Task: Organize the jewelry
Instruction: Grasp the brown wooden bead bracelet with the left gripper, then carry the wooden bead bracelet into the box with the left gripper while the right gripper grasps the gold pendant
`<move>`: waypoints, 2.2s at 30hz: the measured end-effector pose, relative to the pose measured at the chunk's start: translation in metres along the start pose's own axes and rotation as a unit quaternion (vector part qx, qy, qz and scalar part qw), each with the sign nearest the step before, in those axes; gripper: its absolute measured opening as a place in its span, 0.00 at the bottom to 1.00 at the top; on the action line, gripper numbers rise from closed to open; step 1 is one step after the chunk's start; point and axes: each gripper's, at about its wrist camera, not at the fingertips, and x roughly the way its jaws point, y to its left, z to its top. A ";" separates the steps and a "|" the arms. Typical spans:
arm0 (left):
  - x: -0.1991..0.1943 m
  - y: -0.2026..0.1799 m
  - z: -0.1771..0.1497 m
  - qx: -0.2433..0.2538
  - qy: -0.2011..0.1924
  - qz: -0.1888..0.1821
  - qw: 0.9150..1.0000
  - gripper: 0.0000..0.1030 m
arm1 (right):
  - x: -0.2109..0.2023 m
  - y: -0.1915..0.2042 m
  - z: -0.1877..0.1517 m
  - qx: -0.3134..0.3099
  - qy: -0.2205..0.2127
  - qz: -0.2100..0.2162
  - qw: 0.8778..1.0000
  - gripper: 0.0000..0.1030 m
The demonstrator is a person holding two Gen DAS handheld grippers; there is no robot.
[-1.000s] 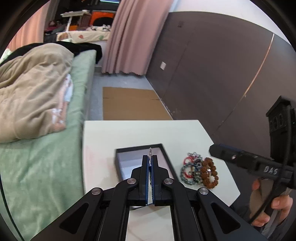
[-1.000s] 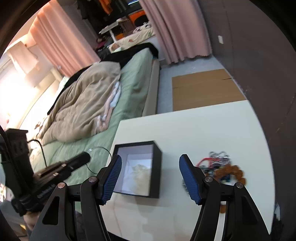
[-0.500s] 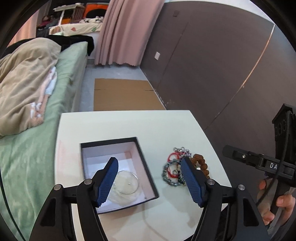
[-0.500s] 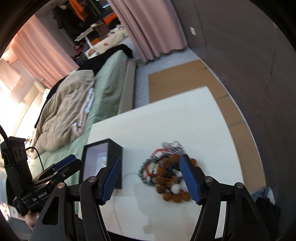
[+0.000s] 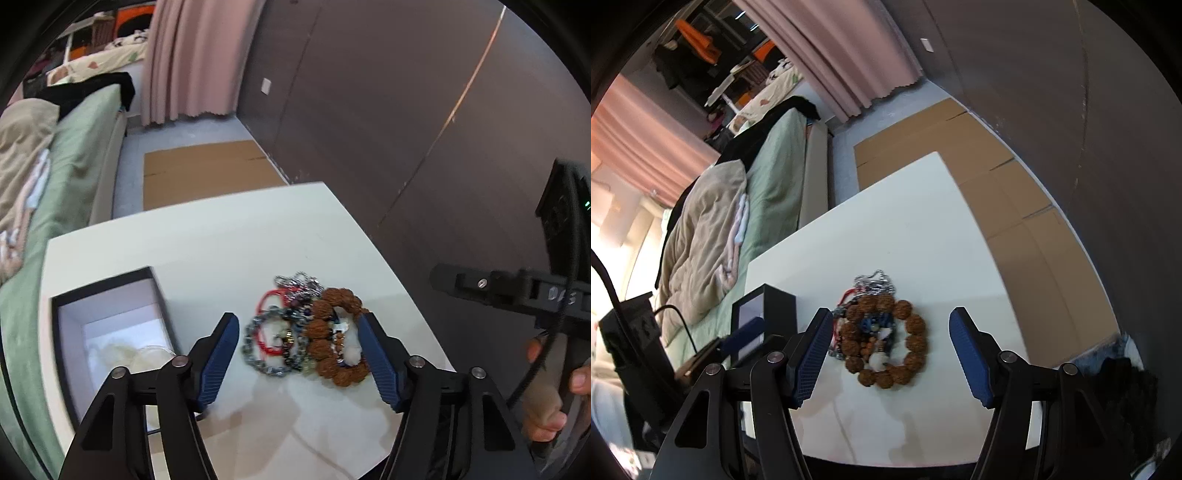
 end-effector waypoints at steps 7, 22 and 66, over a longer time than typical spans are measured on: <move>0.041 -0.012 -0.004 0.003 0.050 0.003 0.999 0.53 | 0.003 -0.020 0.002 0.032 0.010 0.001 0.999 0.64; 0.048 -0.031 -0.004 0.038 0.064 0.012 0.997 0.20 | -0.005 -0.030 0.003 0.041 0.003 0.017 0.999 0.64; -0.088 0.068 0.015 0.003 -0.071 -0.001 0.997 0.19 | 0.095 0.029 -0.023 0.008 0.104 -0.010 0.994 0.28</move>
